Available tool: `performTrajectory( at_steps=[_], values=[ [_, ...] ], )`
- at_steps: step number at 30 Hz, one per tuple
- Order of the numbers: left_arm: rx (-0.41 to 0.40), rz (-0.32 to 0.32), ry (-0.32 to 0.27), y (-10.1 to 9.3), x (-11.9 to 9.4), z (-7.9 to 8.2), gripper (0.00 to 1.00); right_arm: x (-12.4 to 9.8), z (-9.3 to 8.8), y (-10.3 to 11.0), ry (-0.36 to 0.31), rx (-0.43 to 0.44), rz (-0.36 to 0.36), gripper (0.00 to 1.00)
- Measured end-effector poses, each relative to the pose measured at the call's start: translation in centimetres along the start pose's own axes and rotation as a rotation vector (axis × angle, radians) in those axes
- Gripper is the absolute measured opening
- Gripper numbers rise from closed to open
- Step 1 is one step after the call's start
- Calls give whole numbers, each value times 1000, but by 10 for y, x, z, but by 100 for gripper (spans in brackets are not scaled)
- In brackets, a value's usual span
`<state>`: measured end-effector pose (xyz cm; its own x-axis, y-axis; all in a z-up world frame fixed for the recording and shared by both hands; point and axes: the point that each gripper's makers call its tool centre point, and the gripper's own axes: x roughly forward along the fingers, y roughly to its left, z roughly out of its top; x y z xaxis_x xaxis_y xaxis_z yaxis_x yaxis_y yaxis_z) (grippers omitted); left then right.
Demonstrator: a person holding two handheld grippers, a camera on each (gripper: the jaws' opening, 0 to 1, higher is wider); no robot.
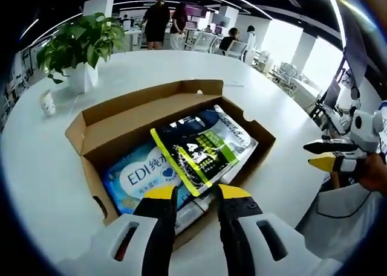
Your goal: Operate the shoe box by opening the lid, removing the specified soft item, and placing it in the target area until the item is outside and the box remains undamaged.
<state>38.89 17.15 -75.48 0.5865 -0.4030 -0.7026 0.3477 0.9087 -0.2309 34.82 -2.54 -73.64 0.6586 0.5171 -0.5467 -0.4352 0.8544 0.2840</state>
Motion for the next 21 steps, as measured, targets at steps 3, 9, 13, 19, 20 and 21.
performTrajectory(
  at_steps=[3,9,13,19,20,21],
  values=[
    [-5,3,6,2,3,-2,25,0,-4,2,10,-3,3,33],
    [-16,9,25,7,10,-5,25,0,-7,6,17,-5,10,34],
    [-24,7,28,8,13,-5,25,0,-11,9,27,-9,18,34],
    [-81,-18,29,8,17,-3,25,-1,-18,9,40,-2,17,34],
    [-111,-28,26,7,19,-2,25,-1,-18,10,41,-2,17,34],
    [-126,-35,22,8,20,-1,25,-2,-20,10,42,1,17,34]
  ],
)
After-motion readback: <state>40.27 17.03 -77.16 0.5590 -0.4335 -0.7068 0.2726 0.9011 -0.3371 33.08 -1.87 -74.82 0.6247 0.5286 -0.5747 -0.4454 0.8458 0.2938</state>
